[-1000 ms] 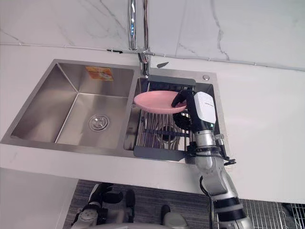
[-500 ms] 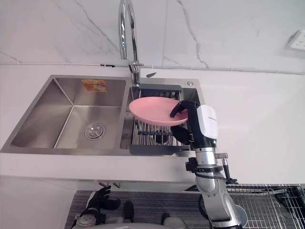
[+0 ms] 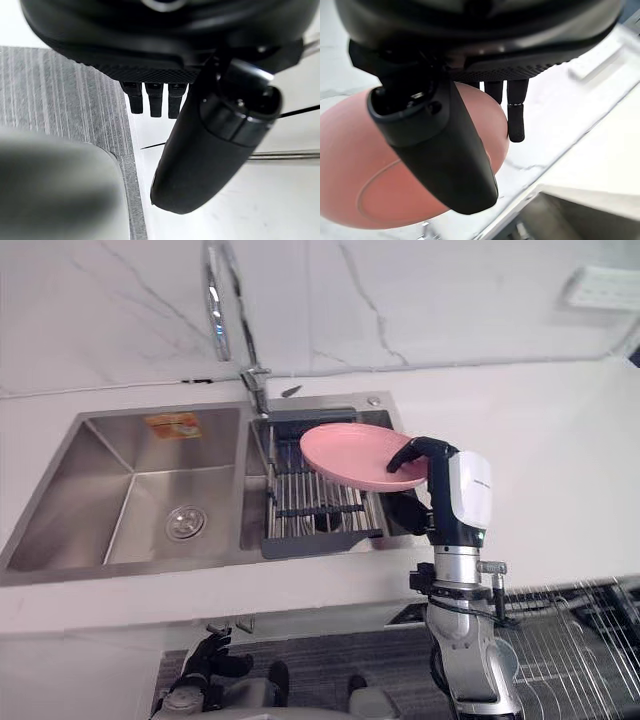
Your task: Walk over to the sink, pick up the cup, carry it to the dishwasher, place the cup inside the dishwasher, then close the dishwasher door
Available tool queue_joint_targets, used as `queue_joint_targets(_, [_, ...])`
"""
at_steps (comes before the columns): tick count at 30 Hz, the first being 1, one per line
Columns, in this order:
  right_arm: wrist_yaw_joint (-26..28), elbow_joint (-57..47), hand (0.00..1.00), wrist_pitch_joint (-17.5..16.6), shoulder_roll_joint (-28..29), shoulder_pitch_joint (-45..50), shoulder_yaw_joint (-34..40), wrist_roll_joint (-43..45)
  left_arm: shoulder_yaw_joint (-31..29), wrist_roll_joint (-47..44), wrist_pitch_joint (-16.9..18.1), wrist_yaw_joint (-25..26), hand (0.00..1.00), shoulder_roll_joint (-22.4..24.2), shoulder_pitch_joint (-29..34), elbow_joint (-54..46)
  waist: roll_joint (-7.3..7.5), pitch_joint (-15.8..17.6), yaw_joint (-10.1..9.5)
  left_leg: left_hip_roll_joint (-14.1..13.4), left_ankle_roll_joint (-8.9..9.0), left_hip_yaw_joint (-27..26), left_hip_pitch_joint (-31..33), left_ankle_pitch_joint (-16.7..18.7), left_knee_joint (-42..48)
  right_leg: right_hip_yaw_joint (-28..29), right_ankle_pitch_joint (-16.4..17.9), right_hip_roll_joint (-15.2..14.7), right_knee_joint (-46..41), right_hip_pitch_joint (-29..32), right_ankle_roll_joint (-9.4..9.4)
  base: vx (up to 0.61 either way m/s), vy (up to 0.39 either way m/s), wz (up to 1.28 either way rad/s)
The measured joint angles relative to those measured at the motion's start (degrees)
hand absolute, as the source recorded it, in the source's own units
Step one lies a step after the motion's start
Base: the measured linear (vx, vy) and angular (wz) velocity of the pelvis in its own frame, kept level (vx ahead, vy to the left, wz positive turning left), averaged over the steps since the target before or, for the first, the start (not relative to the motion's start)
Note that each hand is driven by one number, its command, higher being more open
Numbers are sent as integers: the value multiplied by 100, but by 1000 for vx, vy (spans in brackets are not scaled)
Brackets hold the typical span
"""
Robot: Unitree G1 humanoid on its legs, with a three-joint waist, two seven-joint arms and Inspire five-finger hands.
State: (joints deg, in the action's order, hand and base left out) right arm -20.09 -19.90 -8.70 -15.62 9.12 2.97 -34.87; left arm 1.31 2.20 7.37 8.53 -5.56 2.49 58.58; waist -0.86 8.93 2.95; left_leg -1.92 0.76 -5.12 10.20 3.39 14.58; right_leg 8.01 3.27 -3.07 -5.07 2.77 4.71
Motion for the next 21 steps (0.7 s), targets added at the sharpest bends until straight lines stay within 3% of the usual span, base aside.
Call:
queue_joint_targets(4, [0, 174, 30, 266, 68, -192, 41, -210, -244, -119, -43, 34, 90, -15, 10, -36, 53, 91, -32, -57, -114, -499, 123, 331, 425, 658, -218, 44, -33, 332, 167, -55, 142, -113])
queue_joint_targets(5, [-2, 175, 30, 358, 119, -254, 75, -299, -334, -175, -52, 25, 90, -72, 12, -38, 52, 148, -36, -148, -192, -770, 132, 398, 524, 587, -161, 5, -65, 447, -46, -93, 102, -101])
queue_joint_targets(6, [-3, 185, 30, 412, 130, -311, 83, -313, -327, -170, -50, 15, 90, -117, 12, -35, 25, 201, -28, -220, -244, -962, 125, 413, 494, 382, -136, -49, -45, 502, -405, -163, 153, -128])
queue_joint_targets(7, [-5, 267, 30, 432, 141, -394, 82, -365, -341, -173, -43, -4, 90, -164, 6, -19, 13, 268, -58, -358, -282, -1264, 54, 420, 440, -106, -54, -154, -381, 651, -483, -150, 116, -111])
queue_joint_targets(10, [1, 364, 30, 417, 178, -425, -2, -532, -334, -110, -70, -104, 90, -346, 128, 72, 116, 279, -108, -462, -343, -1806, -204, 411, 292, -1045, 205, -326, -1560, 789, -426, -108, 78, -103])
queue_joint_targets(12, [-5, 362, 30, 407, 176, -424, 12, -674, -350, -114, -82, -58, 90, -351, 240, 71, 174, 236, -143, -468, -219, -2106, -319, 453, 174, -1380, 475, -351, -1327, 507, -363, -38, -27, -88])
queue_joint_targets(13, [-8, 378, 30, 407, 161, -420, 27, -746, -433, -120, -86, 27, 90, -358, 268, 72, 214, 201, -175, -446, -142, -2190, -283, 468, 212, -1326, 442, -348, -823, 379, -138, -19, -61, -70])
queue_joint_targets(16, [-10, 663, 30, 450, 175, -221, 87, -750, -482, -109, -104, 51, 90, -449, 439, 188, 147, 63, -204, -344, -131, -1716, -296, 343, 103, -1111, -61, -91, 9, 85, -139, 39, -19, -53])
queue_joint_targets(21, [-28, 690, 30, 472, 262, 360, 352, -748, -448, -102, -114, 55, 90, -451, 546, 326, 142, -73, -204, -268, -163, -1665, -568, 303, -88, -1068, -281, -61, 434, -294, -52, 76, -17, -9])
